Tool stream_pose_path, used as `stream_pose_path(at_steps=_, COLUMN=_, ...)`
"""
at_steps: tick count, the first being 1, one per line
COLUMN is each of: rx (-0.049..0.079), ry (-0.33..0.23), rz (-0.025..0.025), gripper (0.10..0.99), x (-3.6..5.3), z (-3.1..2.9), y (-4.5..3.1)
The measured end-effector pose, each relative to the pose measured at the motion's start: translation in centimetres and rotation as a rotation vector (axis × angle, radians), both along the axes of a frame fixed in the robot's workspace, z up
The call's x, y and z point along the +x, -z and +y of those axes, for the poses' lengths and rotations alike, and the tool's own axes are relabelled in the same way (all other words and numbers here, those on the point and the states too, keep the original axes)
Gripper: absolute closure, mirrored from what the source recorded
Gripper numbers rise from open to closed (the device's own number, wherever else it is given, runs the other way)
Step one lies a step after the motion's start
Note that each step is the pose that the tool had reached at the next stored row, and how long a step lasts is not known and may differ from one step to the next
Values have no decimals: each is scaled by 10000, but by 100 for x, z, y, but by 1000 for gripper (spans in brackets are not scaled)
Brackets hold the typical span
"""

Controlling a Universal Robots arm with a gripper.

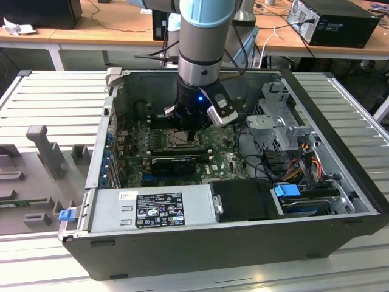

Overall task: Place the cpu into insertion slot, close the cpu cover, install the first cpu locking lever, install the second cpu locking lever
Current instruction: 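Install the second cpu locking lever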

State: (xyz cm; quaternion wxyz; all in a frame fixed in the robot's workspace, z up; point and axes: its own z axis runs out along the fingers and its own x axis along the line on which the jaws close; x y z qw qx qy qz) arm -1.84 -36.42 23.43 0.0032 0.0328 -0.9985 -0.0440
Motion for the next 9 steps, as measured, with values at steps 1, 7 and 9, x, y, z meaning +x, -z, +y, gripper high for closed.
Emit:
stream_pose_path(at_steps=1, rx=2, ry=0, rz=0, gripper=980, x=0, z=-1, y=1)
stream_pose_path(at_steps=7, rx=8, ry=0, rz=0, gripper=980, x=0, z=-7, y=5)
stream_pose_path(at_steps=9, rx=7, ry=0, rz=0, gripper=980, x=-1, z=-11, y=7)
